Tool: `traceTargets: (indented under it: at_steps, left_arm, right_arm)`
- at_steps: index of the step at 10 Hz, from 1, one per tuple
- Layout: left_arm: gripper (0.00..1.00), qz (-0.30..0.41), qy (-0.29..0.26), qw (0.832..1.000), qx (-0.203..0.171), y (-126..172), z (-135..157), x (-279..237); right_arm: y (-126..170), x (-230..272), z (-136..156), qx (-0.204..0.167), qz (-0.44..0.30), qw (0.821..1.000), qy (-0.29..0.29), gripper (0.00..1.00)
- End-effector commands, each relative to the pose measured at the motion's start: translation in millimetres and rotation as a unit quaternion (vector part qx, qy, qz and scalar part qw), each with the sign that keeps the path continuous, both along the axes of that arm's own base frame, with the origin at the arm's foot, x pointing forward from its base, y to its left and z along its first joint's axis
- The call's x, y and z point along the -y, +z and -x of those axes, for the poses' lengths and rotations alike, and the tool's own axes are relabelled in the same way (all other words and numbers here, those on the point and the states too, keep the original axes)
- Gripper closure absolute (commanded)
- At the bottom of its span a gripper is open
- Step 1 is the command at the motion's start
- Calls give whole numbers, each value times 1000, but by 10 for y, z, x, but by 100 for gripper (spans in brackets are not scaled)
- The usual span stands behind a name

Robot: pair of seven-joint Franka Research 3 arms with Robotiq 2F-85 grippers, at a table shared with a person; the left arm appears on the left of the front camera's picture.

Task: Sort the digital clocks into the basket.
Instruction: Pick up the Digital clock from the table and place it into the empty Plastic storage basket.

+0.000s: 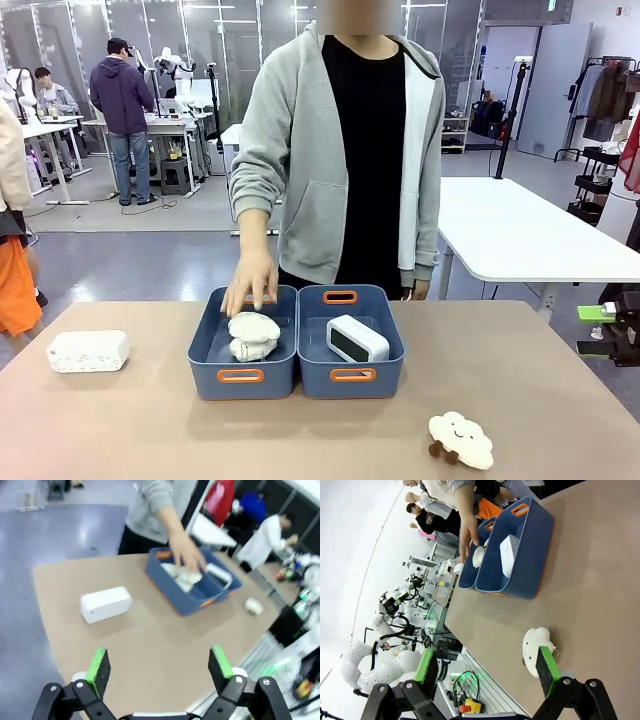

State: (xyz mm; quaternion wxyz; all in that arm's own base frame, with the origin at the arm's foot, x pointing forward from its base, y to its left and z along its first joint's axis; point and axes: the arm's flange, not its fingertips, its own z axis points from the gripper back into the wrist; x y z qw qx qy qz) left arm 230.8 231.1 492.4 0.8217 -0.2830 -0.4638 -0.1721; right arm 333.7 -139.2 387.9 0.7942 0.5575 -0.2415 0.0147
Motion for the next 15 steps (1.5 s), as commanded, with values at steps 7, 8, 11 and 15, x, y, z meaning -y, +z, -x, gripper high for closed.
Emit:
traceTargets:
  at_steps: [7,8,11,15]
  left_arm:
    - [0,-474,-325,808,125,-60,-971,678]
    - [0,-391,-279,873,84,94,-902,658]
    - [0,-391,-279,873,84,94,-902,658]
    - [0,-405,-325,853,52,87,-1281,817]
  right_arm:
    - [42,-8,19,-2,0,1000,3,0]
    - [42,-8,19,-2,0,1000,3,0]
    - [42,-8,19,-2,0,1000,3,0]
    - [42,-8,19,-2,0,1000,3,0]
